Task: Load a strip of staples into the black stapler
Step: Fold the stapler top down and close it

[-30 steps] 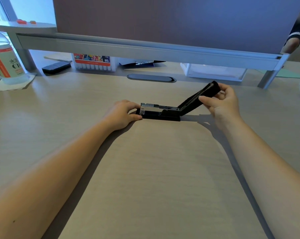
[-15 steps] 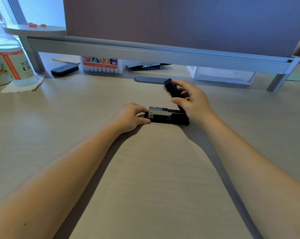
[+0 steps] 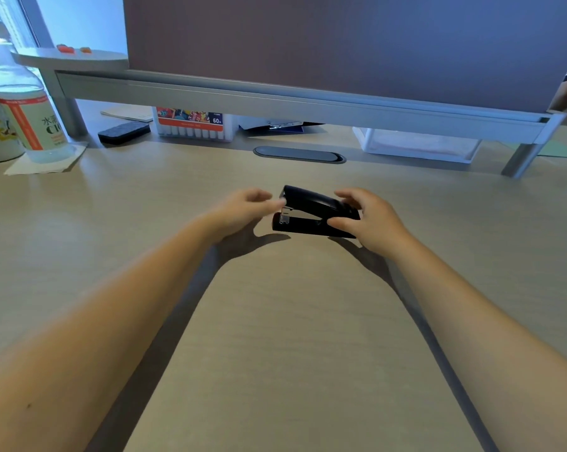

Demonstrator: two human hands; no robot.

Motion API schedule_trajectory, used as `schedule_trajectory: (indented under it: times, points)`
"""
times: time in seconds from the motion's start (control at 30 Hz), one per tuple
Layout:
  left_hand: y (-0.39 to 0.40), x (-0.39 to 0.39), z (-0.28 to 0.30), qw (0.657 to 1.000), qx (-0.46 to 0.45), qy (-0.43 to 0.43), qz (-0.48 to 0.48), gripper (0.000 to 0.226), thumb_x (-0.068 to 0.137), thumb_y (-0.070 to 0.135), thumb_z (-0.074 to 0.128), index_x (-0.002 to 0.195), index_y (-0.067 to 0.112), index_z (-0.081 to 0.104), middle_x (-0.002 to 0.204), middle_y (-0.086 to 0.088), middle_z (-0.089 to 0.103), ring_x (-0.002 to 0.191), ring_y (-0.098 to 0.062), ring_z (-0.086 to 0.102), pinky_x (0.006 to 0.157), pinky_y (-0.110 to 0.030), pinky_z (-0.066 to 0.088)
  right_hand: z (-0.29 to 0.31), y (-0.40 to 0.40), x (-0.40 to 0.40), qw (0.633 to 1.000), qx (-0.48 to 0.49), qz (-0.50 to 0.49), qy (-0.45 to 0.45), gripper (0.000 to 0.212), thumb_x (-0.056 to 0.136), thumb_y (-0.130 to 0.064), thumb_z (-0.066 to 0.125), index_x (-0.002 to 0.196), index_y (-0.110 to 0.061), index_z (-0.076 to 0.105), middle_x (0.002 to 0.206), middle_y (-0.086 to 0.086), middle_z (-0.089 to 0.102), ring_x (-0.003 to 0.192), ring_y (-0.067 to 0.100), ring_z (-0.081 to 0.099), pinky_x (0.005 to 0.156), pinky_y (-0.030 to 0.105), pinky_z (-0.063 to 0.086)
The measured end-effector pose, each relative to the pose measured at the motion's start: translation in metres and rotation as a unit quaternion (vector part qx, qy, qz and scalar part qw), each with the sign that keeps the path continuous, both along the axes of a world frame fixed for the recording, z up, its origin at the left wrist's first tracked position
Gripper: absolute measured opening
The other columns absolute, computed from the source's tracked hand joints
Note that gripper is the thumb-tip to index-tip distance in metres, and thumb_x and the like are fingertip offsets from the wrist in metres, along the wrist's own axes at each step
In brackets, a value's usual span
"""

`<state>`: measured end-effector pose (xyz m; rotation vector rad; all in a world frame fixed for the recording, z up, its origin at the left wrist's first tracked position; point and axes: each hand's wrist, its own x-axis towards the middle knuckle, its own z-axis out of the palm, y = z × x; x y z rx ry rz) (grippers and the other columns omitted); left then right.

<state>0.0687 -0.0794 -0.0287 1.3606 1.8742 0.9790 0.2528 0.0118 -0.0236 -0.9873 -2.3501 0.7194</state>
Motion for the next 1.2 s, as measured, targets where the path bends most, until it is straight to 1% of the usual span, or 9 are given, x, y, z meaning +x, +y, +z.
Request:
schedule_trajectory:
  times: [0.17,0.27,0.33,0.5,0.67,0.87,0.97,1.07,1.2]
  points:
    - [0.011,0.007,0.008,0.994,-0.020,-0.075,0.071,0.060,0.084,0.054,0.036,0.112,0.006,0.058,0.117,-0.011,0.060,0.107,-0.022,0.051,0.098,-0.033,0.034,-0.012,-0.001,0.009,0.998,-0.043,-0.005,0.036,0.046,0.077,-0.010,0.064,0.120,-0.012,0.046,0.121,0.010,0.055,0.102,0.017,0.047,0.085,0.027,0.035]
    - [0.016,0.014,0.009,0.991,-0.042,-0.080,0.098,0.044,0.082,0.053,0.042,0.080,0.014,0.062,0.082,-0.003,0.061,0.085,-0.018,0.053,0.076,-0.027,0.039,-0.014,-0.001,0.009,0.999,-0.034,0.004,0.034,0.047,0.077,-0.009,0.063,0.120,-0.012,0.046,0.122,0.011,0.055,0.101,0.014,0.044,0.086,0.028,0.036]
    - [0.017,0.014,0.009,0.990,-0.041,-0.080,0.109,0.037,0.082,0.049,0.046,0.076,0.015,0.059,0.073,-0.001,0.057,0.073,-0.013,0.050,0.064,-0.022,0.036,-0.015,0.000,0.009,0.999,-0.027,0.003,0.039,0.046,0.077,-0.009,0.062,0.120,-0.012,0.046,0.122,0.011,0.055,0.100,0.014,0.044,0.086,0.028,0.036]
    - [0.015,0.014,0.009,0.990,-0.021,-0.091,0.105,0.028,0.083,0.040,0.050,0.075,0.014,0.059,0.070,0.000,0.056,0.069,-0.012,0.050,0.061,-0.019,0.037,-0.018,0.002,0.009,0.999,-0.008,0.004,0.041,0.043,0.077,-0.010,0.062,0.118,-0.013,0.047,0.120,0.012,0.056,0.101,0.018,0.048,0.085,0.029,0.037]
    - [0.013,0.016,0.007,0.994,-0.002,-0.052,0.093,0.027,0.086,0.035,0.049,0.092,0.011,0.061,0.070,0.002,0.055,0.067,-0.010,0.048,0.061,-0.021,0.036,-0.019,0.003,0.008,0.999,0.005,0.009,0.031,0.042,0.078,-0.011,0.061,0.118,-0.014,0.048,0.120,0.011,0.055,0.100,0.016,0.045,0.086,0.028,0.037]
    - [0.010,0.018,0.008,0.995,0.001,-0.051,0.084,0.030,0.088,0.040,0.043,0.080,0.015,0.058,0.072,0.002,0.055,0.069,-0.008,0.048,0.061,-0.017,0.034,-0.020,0.001,0.007,1.000,0.012,0.002,0.026,0.044,0.079,-0.012,0.061,0.120,-0.014,0.046,0.120,0.012,0.055,0.104,0.020,0.048,0.086,0.028,0.037]
    - [0.005,0.017,0.009,0.997,0.008,-0.052,0.048,0.034,0.088,0.042,0.040,0.094,0.013,0.057,0.081,0.002,0.057,0.078,-0.010,0.051,0.066,-0.019,0.036,-0.020,0.000,0.007,1.000,0.020,-0.008,0.018,0.046,0.078,-0.013,0.061,0.121,-0.013,0.046,0.120,0.012,0.055,0.107,0.023,0.049,0.086,0.028,0.037]
    - [0.002,0.012,0.005,1.000,-0.003,0.004,0.007,0.024,0.083,0.024,0.056,0.103,0.012,0.054,0.086,0.005,0.057,0.089,-0.015,0.054,0.080,-0.023,0.038,-0.020,0.001,0.006,1.000,0.024,-0.015,0.009,0.048,0.079,-0.015,0.061,0.123,-0.014,0.044,0.121,0.013,0.054,0.109,0.024,0.049,0.087,0.027,0.036]
    - [0.005,0.009,-0.003,0.993,-0.005,0.116,0.008,0.034,0.079,0.012,0.062,0.111,0.009,0.055,0.100,0.000,0.056,0.094,-0.015,0.050,0.084,-0.027,0.037,-0.020,0.003,0.004,0.999,0.033,-0.018,-0.010,0.048,0.079,-0.017,0.061,0.124,-0.015,0.043,0.122,0.014,0.052,0.110,0.025,0.048,0.088,0.027,0.035]
